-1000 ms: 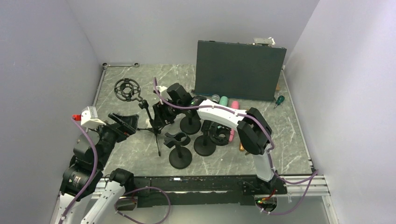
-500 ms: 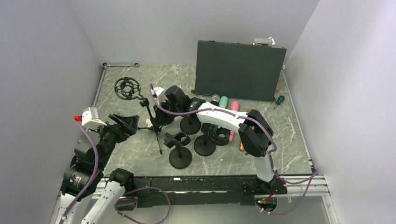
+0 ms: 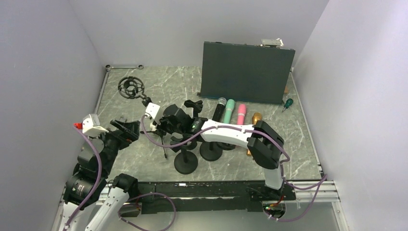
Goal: Remove the microphone from the stand
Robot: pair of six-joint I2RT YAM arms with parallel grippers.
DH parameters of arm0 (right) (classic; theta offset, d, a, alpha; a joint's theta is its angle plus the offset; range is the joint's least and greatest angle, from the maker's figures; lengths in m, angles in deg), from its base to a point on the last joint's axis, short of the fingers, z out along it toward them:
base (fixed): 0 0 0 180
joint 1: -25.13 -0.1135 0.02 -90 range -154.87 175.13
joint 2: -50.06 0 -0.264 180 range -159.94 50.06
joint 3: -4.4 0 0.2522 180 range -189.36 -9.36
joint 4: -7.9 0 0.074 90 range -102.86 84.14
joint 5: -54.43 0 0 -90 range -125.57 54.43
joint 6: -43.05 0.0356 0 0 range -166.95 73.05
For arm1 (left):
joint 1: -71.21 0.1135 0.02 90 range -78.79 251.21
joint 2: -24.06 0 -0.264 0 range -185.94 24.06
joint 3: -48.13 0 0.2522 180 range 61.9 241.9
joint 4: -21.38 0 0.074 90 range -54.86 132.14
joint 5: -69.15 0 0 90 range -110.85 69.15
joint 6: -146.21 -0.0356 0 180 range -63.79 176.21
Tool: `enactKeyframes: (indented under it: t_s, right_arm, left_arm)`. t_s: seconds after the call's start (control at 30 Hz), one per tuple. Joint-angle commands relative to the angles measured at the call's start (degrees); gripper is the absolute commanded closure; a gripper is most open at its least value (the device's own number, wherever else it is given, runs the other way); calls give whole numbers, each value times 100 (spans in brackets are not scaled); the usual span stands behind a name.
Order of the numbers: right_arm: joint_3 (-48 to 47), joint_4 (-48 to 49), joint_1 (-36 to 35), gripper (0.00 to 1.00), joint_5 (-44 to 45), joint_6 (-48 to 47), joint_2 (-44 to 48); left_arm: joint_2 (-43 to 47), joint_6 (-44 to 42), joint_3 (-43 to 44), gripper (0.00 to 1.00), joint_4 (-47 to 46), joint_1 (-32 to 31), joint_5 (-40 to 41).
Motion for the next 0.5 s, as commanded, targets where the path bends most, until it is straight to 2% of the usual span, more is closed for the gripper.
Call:
enactKeyframes:
  t_s: [0.0, 0.13, 0.2, 0.27, 0.47]
  right_arm:
    - [106, -483, 190, 100, -400, 19, 2]
    - [-46, -668, 344, 98, -1259, 529, -152]
    - [4, -598, 457, 81, -1536, 829, -110]
    - [-23, -593, 600, 70, -1751, 1210, -60]
    - [-311, -1094, 1022, 47, -2376, 2345, 35]
  left_arm:
    - [25, -132, -44, 9, -123, -7, 141]
    - [-82, -206, -9, 8, -261, -5, 65]
    - [-193, -226, 66, 7, -309, -7, -23]
    - [-314, -219, 154, 7, -309, -7, -126]
    - [-384, -107, 133, 7, -306, -7, -280]
